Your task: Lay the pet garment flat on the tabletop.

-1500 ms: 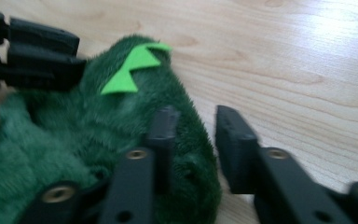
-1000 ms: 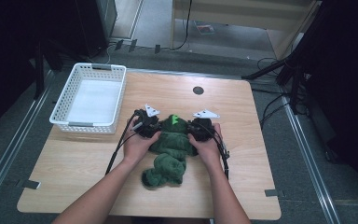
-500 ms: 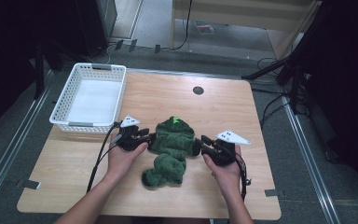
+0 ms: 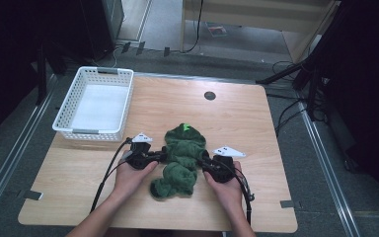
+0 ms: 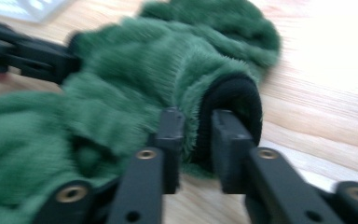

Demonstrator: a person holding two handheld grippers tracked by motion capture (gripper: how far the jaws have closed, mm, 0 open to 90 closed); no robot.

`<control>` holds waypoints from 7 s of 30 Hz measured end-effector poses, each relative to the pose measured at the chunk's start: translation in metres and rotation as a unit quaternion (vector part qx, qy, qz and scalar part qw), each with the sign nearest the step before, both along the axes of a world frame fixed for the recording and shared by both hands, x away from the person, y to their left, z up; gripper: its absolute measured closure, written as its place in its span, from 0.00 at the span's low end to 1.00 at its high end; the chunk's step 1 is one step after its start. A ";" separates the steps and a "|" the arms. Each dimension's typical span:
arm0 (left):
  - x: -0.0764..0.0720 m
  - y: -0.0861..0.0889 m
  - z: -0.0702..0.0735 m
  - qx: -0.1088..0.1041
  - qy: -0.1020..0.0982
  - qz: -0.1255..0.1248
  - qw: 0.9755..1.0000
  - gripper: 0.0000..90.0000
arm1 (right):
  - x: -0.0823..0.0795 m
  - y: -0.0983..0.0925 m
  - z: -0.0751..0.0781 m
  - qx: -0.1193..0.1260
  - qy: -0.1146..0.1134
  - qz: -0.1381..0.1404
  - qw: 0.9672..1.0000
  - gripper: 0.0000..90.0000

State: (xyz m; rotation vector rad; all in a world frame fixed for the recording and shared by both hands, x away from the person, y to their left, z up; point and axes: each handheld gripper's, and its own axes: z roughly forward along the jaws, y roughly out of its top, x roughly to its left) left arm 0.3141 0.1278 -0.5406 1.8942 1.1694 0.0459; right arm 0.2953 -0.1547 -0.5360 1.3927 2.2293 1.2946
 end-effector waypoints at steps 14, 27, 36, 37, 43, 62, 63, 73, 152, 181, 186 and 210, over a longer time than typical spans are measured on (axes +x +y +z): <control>0.001 0.038 0.004 -0.020 0.085 -0.027 0.996 0.95 | -0.009 -0.024 0.009 0.050 0.080 0.025 0.995 0.92; 0.016 0.039 0.014 -0.038 0.046 0.041 0.997 0.59 | 0.007 -0.028 0.037 0.067 0.009 0.009 0.998 0.56; 0.060 0.008 0.009 0.041 0.041 0.103 0.993 0.54 | 0.069 0.003 0.009 -0.027 0.061 -0.030 0.997 0.60; 0.062 0.006 0.006 0.051 0.041 0.103 0.992 0.55 | 0.072 0.004 0.006 -0.034 0.064 -0.031 0.997 0.64; 0.062 -0.009 0.002 0.084 -0.004 0.058 0.995 0.74 | 0.078 0.006 -0.001 -0.045 0.072 -0.011 0.996 0.97; 0.063 -0.014 0.015 0.118 -0.087 0.078 0.986 0.80 | 0.100 0.002 0.011 -0.044 0.048 -0.076 0.995 0.70; 0.062 -0.011 0.015 0.100 -0.080 0.080 0.989 0.78 | 0.100 -0.002 0.010 -0.033 0.054 -0.085 0.994 0.67; 0.033 0.006 0.018 0.018 -0.045 0.048 0.998 0.62 | 0.042 -0.020 0.029 0.022 -0.006 -0.048 0.999 0.65; -0.088 0.007 -0.011 0.061 -0.087 0.017 0.994 0.80 | -0.040 0.083 0.013 -0.070 -0.053 0.072 0.993 0.90; -0.083 0.017 -0.013 0.002 -0.059 0.019 0.998 0.52 | -0.084 -0.039 0.028 0.000 -0.076 -0.089 0.993 0.65; -0.084 0.014 -0.013 0.027 -0.059 0.010 0.998 0.60 | -0.072 -0.018 0.006 -0.040 -0.047 -0.047 0.997 0.64; -0.104 -0.013 0.004 0.044 -0.091 0.011 0.995 0.46 | -0.069 -0.033 0.000 -0.050 -0.025 -0.078 0.995 0.62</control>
